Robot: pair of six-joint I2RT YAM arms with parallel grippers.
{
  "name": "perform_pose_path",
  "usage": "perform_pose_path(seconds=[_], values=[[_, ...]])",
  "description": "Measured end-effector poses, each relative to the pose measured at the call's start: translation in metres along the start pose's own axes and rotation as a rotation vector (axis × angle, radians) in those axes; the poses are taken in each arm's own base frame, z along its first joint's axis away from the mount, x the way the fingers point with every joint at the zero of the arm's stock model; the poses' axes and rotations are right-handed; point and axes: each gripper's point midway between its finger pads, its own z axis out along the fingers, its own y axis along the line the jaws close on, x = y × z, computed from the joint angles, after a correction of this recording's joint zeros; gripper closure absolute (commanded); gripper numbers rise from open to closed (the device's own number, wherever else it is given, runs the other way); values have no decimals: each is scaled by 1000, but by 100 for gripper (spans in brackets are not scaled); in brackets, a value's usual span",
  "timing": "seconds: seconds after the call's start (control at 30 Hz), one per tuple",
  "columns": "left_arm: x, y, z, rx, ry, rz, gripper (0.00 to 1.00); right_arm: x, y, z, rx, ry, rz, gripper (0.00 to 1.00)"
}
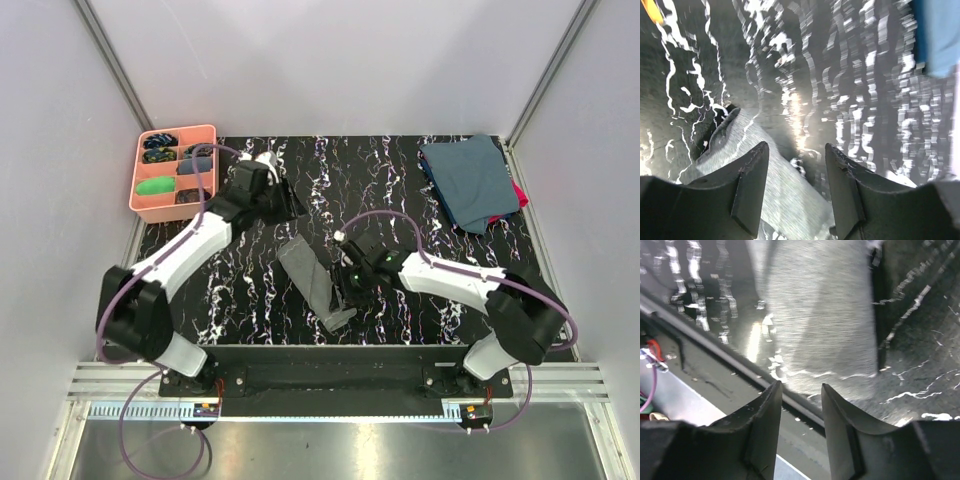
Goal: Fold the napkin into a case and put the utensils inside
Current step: Move the right arm to the center of the board with the 2/3-rectangle-folded napkin.
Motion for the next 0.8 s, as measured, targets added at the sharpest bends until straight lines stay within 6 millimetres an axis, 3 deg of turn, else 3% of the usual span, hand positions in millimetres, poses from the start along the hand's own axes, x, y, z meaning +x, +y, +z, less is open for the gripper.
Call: perform_pose_path(seconds=[0.13, 0.3, 0.37, 0.5, 0.63, 0.8], values=[[-20, -9, -35, 28, -83, 0, 48, -4, 29, -9, -40, -17, -65, 52], [-13, 16, -50, -24, -97, -46, 48, 15, 70, 5, -150, 33, -105, 52], [-10, 28, -51, -56, -87, -69, 48, 23, 75, 15, -177, 53, -96, 52], [-10, 40, -48, -86, -76, -98, 48, 35, 62, 34, -158, 81, -51, 52], [-14, 49, -31, -121, -45, -117, 48, 45, 42, 45, -113, 98, -22, 51], [-26, 65, 0, -193, -10, -134, 48, 31, 17, 43, -104, 57, 64, 46]])
